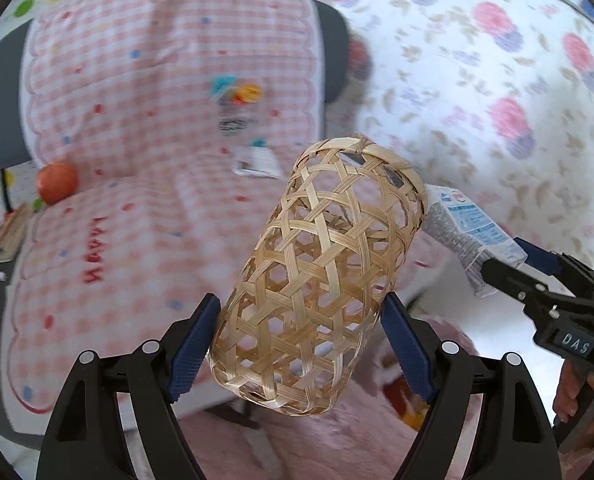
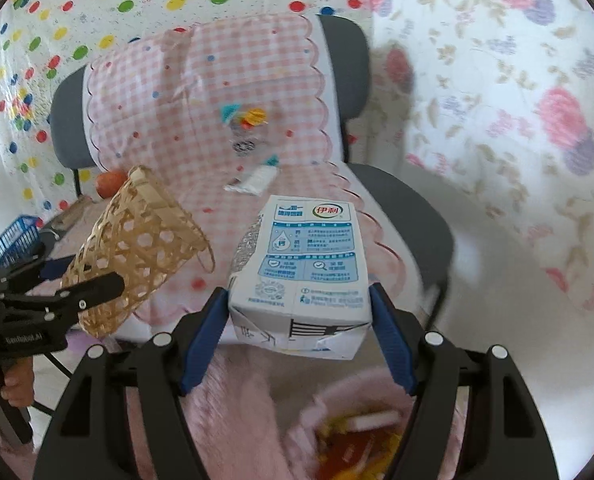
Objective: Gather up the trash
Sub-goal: 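Carry the basket and carton to the pink bin and open both tools, then move both tools back over the chair seat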
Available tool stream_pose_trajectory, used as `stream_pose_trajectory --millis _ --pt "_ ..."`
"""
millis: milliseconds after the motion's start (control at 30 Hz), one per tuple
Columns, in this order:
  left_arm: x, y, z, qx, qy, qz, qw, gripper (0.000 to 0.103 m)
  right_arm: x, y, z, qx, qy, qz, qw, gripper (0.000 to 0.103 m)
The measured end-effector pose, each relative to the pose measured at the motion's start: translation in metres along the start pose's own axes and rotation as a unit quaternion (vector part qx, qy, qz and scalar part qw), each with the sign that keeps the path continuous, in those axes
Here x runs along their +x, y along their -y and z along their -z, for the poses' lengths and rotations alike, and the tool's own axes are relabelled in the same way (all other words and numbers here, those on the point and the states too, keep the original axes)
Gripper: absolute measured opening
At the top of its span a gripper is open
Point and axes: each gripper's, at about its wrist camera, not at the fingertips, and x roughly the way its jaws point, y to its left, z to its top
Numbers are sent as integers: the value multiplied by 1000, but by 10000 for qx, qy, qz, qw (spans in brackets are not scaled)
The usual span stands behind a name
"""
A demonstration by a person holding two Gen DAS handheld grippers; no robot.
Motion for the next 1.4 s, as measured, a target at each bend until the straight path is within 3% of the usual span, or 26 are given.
stream_pose_trajectory --millis 333,567,833,900,1000,1133,1400 --pt "24 85 14 569 -334 868 9940 81 -43 57 54 514 -179 644 9964 70" --pt "43 125 16 841 -530 1153 9883 81 -53 89 76 854 -264 831 9925 70" --pt "56 149 10 1059 -525 1165 9861 82 -61 109 80 964 -206 888 9912 71" --pt "60 155 7 1128 -494 1232 9847 88 -58 114 79 988 -216 882 9910 71" --pt "72 157 4 1121 -587 1175 9850 88 -48 120 80 1061 -304 863 9901 71" --pt "68 141 -1 927 -546 1131 9877 88 -46 117 82 1080 -355 811 9902 74" --pt "45 98 -7 709 -261 613 9953 88 -53 108 64 1025 -58 834 9912 74"
